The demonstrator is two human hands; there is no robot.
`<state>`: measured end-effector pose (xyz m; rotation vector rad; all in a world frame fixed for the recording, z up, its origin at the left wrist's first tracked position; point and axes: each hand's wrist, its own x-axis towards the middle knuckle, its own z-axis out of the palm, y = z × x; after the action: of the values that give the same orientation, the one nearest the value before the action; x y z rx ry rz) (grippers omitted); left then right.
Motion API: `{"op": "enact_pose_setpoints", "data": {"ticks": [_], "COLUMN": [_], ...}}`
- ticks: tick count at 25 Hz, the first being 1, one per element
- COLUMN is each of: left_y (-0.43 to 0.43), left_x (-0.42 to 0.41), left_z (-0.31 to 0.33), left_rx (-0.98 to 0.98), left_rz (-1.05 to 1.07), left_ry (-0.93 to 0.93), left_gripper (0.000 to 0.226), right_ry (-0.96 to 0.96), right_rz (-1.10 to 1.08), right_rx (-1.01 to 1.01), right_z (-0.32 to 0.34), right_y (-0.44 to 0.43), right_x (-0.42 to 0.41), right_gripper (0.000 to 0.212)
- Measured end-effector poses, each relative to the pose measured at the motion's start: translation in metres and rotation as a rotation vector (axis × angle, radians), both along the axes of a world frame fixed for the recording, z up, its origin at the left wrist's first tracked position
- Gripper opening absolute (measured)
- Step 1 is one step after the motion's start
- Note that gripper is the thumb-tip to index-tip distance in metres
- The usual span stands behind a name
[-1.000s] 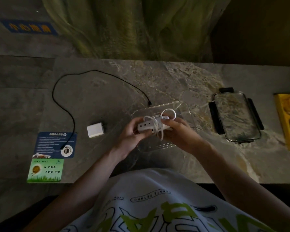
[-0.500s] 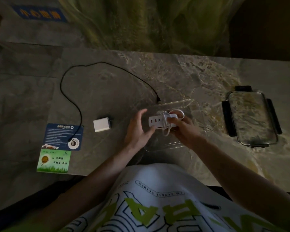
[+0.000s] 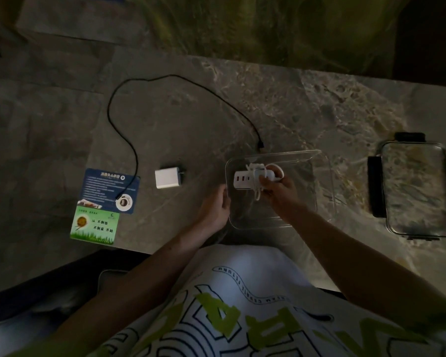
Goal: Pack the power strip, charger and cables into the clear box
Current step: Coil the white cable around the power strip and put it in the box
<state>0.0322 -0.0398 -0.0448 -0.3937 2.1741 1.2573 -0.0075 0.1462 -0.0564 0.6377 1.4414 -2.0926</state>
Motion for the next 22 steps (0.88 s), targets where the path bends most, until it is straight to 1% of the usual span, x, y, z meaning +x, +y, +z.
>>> {"op": "enact_pose_setpoints", "data": {"ticks": [3,4,7,9,11,12,18,19,21,22], "left_y": [0.0,0.0,0.0,-0.001,-0.001,-0.001,0.0,0.0,0.0,-0.001], "left_x": [0.001,0.0,0.0,-0.001,0.0,0.0,0.002,0.002,0.002,0.003], "left_z": [0.001,0.003,0.005,0.006,0.007,0.007,0.0,0.0,0.001,0.0], "left_rx": [0.001,0.001,-0.002,0.004,0.009,0.005,0.005,0.007,0.0,-0.004], "left_rz": [-0.02,-0.022,-0.032,-0.04,-0.047,-0.048,-0.033,-0.031,-0.031,-0.033], "left_ry": [0.019,0.018,0.018,-0.001,-0.002,0.002,0.021,0.028,0.027,0.025], "left_gripper": [0.034,0.034,0.036,0.036,0.035,0.035,0.032,0.032,0.032,0.032], "right_ry": [0.017,0.03,0.098,0.114,0.118,0.127,0.267,0.286,0.245,0.198], "right_rz": [0.081,0.11,0.179,0.209,0.223,0.229,0.249,0.258,0.23,0.196], "right_rx": [0.12,0.149,0.245,0.306,0.307,0.307,0.334,0.313,0.3,0.364], "right_z": [-0.005,-0.004,-0.002,-0.003,-0.007,-0.007,0.001,0.002,0.005,0.01], "right_y": [-0.005,-0.007,-0.004,0.001,0.005,0.006,0.01,0.012,0.016,0.017], "right_x": [0.004,0.004,0.002,0.002,0.003,0.004,0.006,0.006,0.008,0.01], "right_gripper": [0.031,0.031,0.011,0.015,0.027,0.03,0.033,0.034,0.044,0.052]}}
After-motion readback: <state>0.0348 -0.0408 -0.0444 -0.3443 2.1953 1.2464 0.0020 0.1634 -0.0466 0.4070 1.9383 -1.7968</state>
